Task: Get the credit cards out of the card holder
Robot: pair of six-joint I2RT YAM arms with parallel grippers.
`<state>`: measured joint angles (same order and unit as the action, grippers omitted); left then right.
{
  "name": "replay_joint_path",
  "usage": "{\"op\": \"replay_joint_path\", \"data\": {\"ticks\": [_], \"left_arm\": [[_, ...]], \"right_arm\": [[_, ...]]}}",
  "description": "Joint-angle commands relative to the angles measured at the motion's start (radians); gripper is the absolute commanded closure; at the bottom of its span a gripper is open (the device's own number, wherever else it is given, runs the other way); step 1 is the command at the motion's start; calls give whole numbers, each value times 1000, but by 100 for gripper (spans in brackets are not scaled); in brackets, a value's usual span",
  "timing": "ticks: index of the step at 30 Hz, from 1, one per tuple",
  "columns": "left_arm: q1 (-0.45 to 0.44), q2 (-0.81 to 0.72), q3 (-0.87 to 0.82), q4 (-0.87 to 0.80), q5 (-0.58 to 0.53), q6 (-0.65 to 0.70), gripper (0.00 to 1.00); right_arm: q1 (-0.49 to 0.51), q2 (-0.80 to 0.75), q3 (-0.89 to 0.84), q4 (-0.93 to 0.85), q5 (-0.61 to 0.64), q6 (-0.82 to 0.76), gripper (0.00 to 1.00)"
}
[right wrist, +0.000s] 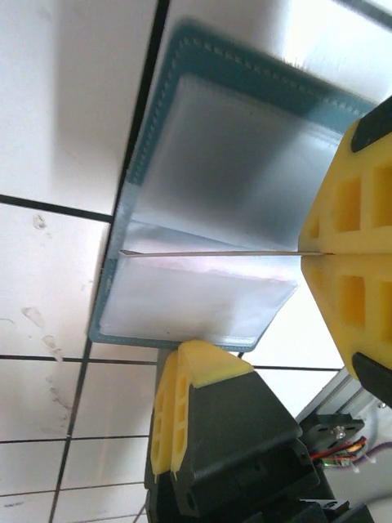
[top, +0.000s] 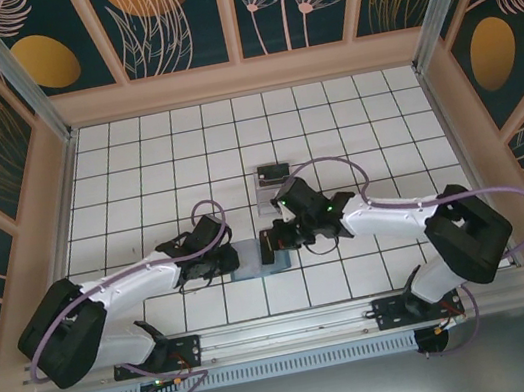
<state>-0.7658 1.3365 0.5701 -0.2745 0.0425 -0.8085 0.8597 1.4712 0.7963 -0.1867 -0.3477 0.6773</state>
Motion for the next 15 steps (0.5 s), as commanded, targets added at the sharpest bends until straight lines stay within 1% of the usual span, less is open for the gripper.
{"op": "replay_joint_path", "data": {"ticks": [1, 4, 8, 15], "left_arm": [[1, -21, 38, -35, -51, 31, 78], [0, -26, 58, -36, -71, 43, 77], [1, -43, 71, -27, -89, 56, 76], [1, -32, 86, -12, -94, 87, 76]], "right_arm": [[-22, -52, 66, -111, 68, -129, 100], [-38, -79, 111, -162, 120, -248, 100], [-83, -101, 188, -269, 214, -455, 100], [-175, -148, 258, -393, 303, -881, 100]]}}
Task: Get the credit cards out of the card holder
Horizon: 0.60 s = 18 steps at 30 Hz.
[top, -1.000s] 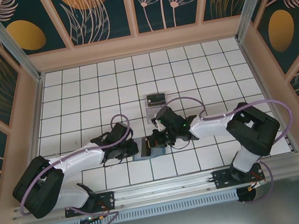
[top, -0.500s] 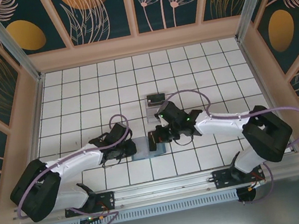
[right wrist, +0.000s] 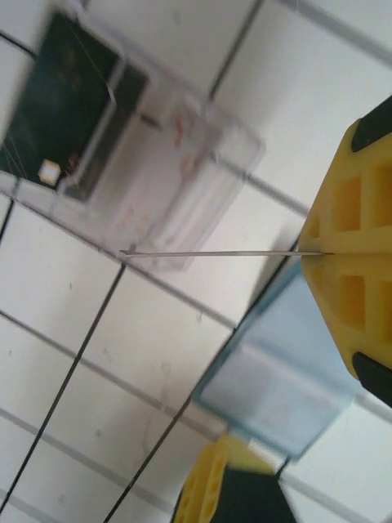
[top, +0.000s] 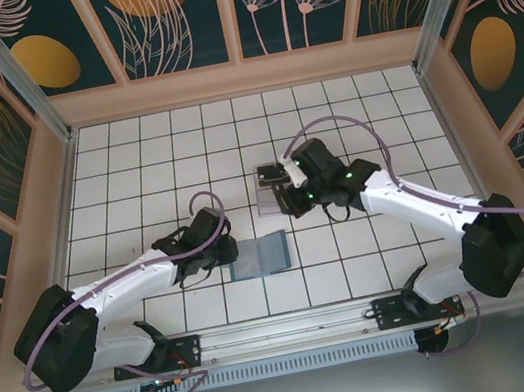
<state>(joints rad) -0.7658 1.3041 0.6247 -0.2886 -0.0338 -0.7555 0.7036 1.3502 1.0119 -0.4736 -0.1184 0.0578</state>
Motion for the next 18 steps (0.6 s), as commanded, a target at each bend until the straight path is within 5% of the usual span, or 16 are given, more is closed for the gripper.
{"op": "replay_joint_path", "data": {"ticks": [1, 18], "left_arm": [[2, 3, 33, 2, -16, 38, 76], [1, 0, 48, -2, 5, 77, 77]], "right_arm": [[-25, -29, 52, -124, 87, -309, 100], [-60, 120, 250, -229, 87, -966, 100]]}}
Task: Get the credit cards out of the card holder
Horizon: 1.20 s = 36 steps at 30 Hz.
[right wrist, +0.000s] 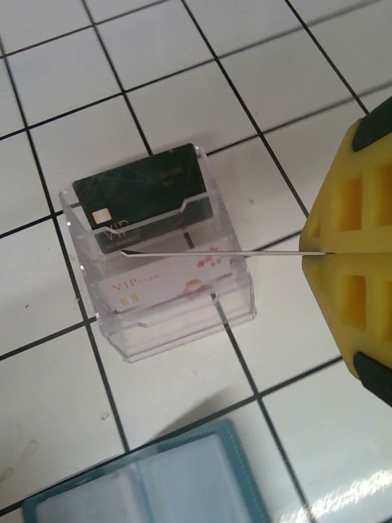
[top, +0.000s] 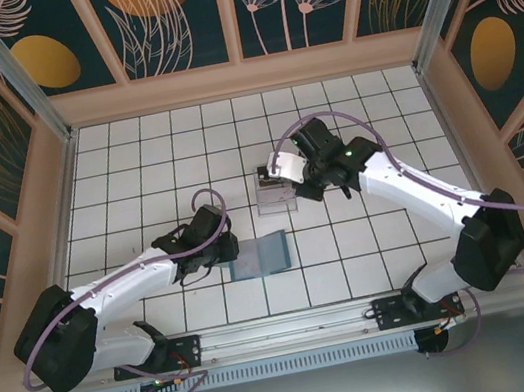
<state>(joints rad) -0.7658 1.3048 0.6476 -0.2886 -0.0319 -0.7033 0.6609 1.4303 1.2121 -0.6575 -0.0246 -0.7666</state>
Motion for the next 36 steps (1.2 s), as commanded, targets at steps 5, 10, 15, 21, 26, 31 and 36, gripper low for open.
{"op": "replay_joint_path", "data": {"ticks": [5, 10, 15, 21, 26, 31, 36], "left_arm": [[0, 5, 26, 2, 10, 24, 77], [1, -1, 31, -3, 12, 25, 77], [2, 0, 32, -14, 11, 32, 77], [0, 1, 29, -21, 0, 37, 77], [1, 3, 26, -14, 3, 35, 77], [1, -2, 18, -7, -2, 41, 77], [1, -7, 10, -11, -2, 40, 78]], "right_arm": [[-30, 156, 163, -101, -25, -226, 100], [-39, 313, 327, -213, -9, -258, 100], [-50, 435, 451, -273, 29, -282, 100], [-58, 529, 551, -321, 35, -294, 100], [-58, 562, 582, -325, 35, -303, 100], [-57, 588, 596, -315, 58, -308, 100], [-55, 610, 630, -327, 55, -314, 100]]}}
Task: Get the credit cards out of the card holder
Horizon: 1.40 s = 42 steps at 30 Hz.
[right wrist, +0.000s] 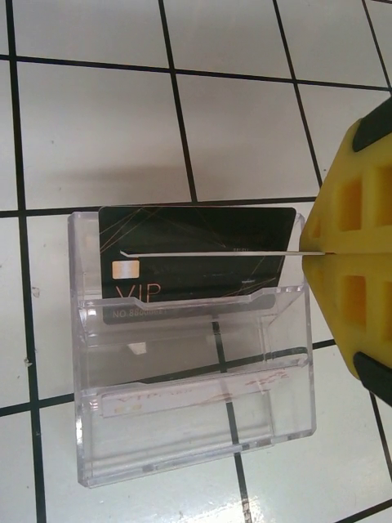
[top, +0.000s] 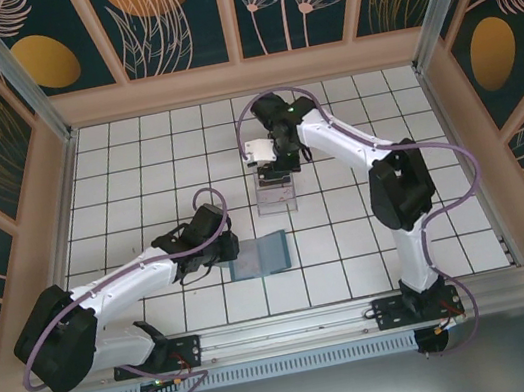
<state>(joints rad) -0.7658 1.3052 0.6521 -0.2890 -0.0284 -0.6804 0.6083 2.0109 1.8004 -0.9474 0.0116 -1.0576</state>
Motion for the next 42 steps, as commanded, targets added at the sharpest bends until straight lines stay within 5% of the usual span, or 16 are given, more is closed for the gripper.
{"op": "replay_joint_path", "data": {"ticks": [1, 15, 21, 33, 36, 38, 40, 42], "left_arm": [[1, -7, 6, -9, -5, 18, 78], [2, -29, -17, -13, -9, 8, 78], [2, -29, -14, -16, -11, 8, 78], [2, -25, -14, -19, -15, 5, 78], [2, -26, -12, -19, -18, 4, 79], [2, -23, -12, -16, -18, 6, 78], [2, -19, -9, -16, -17, 8, 78], [2, -14, -8, -16, -14, 8, 78]], "right_arm": [[-3, 38, 51, -42, 19, -23, 100], [21, 105, 101, -70, 19, -22, 100], [24, 102, 102, -49, 43, -23, 84], [31, 80, 71, 39, 135, -13, 79], [37, 64, 59, 47, 111, -6, 64], [39, 49, 35, 74, 98, -5, 33], [40, 43, 18, 95, 94, -6, 15], [41, 49, 11, 103, 94, -6, 11]]}}
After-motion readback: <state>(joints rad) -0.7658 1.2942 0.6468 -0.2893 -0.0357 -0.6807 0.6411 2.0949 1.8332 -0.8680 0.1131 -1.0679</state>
